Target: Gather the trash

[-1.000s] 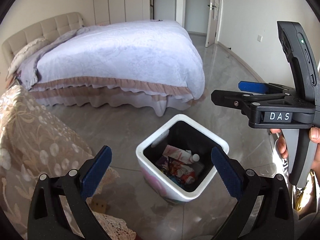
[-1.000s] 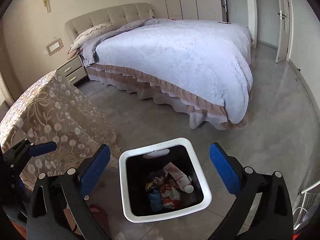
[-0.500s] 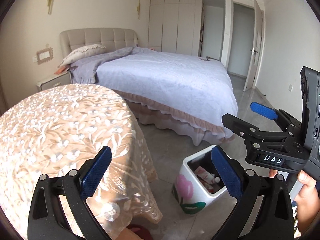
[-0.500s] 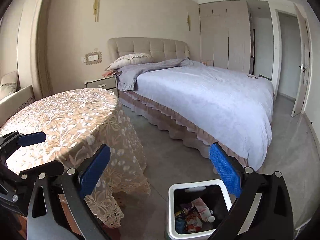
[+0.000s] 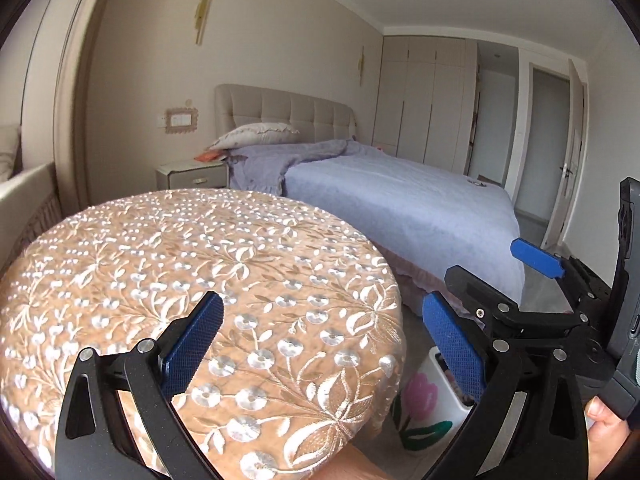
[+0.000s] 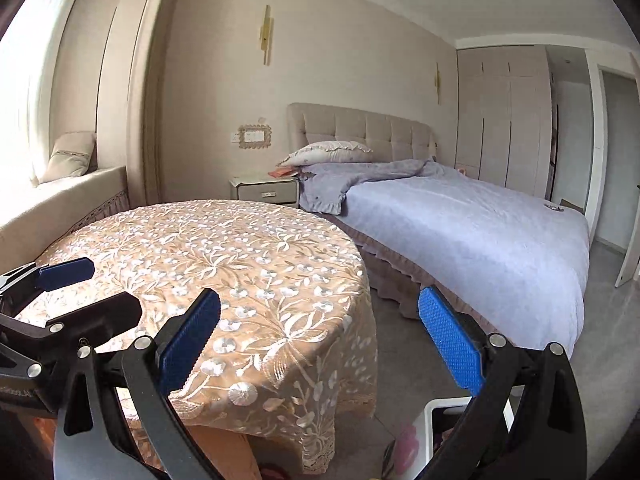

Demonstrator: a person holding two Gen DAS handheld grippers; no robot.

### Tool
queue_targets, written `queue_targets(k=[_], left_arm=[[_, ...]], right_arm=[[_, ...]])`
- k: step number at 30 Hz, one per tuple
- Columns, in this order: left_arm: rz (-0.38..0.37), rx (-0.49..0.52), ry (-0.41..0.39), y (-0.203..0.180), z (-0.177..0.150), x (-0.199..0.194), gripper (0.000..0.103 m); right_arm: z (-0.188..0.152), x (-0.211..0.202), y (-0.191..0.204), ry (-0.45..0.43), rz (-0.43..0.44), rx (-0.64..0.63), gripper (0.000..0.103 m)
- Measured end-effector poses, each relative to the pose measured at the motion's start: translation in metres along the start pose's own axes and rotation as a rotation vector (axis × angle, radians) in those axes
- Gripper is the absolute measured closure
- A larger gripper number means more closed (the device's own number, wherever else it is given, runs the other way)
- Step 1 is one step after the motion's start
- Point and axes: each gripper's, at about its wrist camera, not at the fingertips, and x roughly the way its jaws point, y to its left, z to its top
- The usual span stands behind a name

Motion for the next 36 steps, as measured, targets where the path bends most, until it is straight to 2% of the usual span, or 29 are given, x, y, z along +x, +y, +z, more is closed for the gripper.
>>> queue_targets(k=[7, 13, 18, 26, 36], left_arm=[[0.143, 0.013, -0.045, 0.032, -0.001, -0.037, 0.005], [0.243, -0.026, -0.098, 0.050, -0.006, -0.067, 0.005], [0.261, -0.052, -0.124, 0.059, -0.009, -0.089, 0.005], [0.265, -0.054, -0.162, 0.058, -0.008, -0.104, 0.005], [0.271, -0.048, -0.187, 0.048, -0.003, -0.111, 0.005]], right_arm=[[0.005, -0.003, 0.048, 0.000, 0.027, -0.059, 0.004], [0.010, -0.011, 0.072, -0.011, 0.034, -0.064, 0.004], [0.012, -0.022, 0.084, -0.024, 0.033, -0.073, 0.004], [0.012, -0.040, 0.103, -0.069, 0.042, -0.124, 0.004], [0.012, -0.047, 0.097, -0.065, 0.051, -0.106, 0.004]])
